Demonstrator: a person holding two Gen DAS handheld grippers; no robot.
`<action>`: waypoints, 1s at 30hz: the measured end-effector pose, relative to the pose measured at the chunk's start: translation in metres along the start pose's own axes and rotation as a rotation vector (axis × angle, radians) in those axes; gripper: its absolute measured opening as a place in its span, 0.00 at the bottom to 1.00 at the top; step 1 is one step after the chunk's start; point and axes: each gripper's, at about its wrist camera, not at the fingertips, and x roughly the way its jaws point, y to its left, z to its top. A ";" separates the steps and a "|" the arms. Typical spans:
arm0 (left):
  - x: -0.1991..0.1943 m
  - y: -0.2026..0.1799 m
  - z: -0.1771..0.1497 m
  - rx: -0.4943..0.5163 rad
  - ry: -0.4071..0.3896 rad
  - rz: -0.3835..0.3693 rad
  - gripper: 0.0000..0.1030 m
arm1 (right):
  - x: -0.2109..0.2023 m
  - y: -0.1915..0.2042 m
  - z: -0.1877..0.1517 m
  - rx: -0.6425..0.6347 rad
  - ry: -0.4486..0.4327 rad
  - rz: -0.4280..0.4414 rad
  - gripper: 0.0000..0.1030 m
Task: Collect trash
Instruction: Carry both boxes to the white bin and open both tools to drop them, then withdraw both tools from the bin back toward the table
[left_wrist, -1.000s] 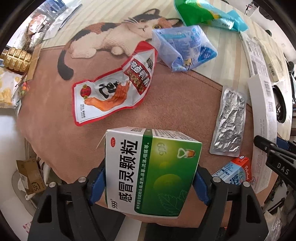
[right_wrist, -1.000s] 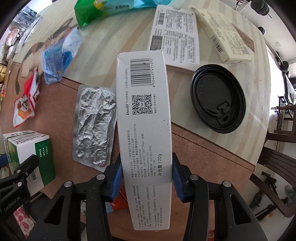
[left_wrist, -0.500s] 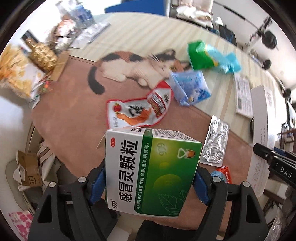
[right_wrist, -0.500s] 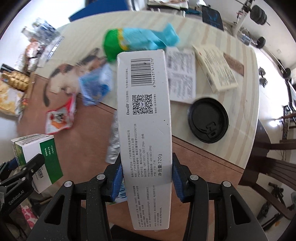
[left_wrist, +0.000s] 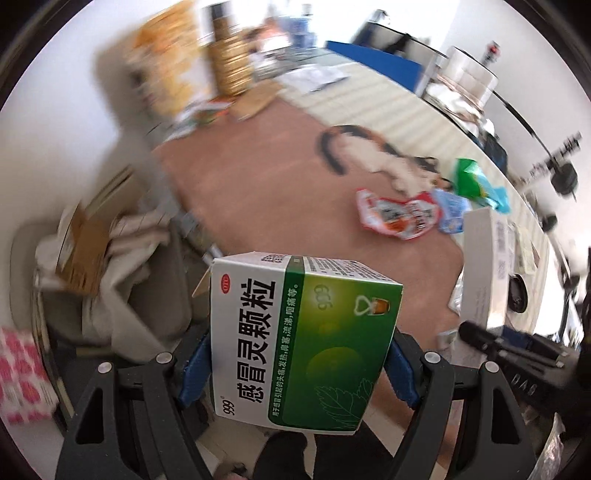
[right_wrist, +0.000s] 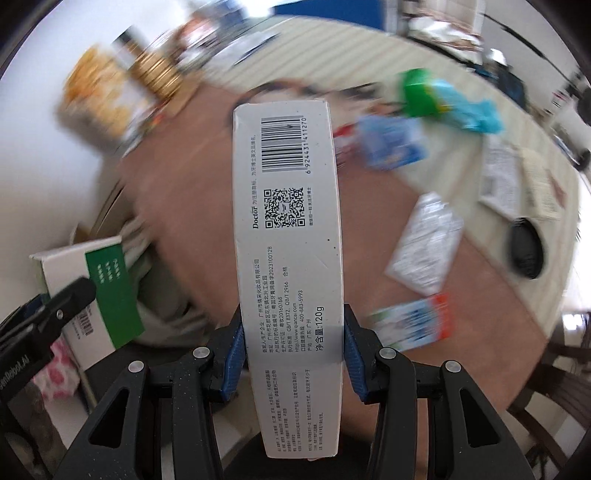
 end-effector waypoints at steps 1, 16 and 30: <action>0.000 0.018 -0.009 -0.030 0.006 -0.002 0.75 | 0.006 0.012 -0.007 -0.019 0.012 0.008 0.47; 0.228 0.225 -0.160 -0.451 0.359 -0.065 0.75 | 0.305 0.140 -0.152 -0.213 0.465 0.025 0.47; 0.454 0.262 -0.235 -0.495 0.493 -0.040 0.96 | 0.561 0.135 -0.191 -0.350 0.734 0.010 0.82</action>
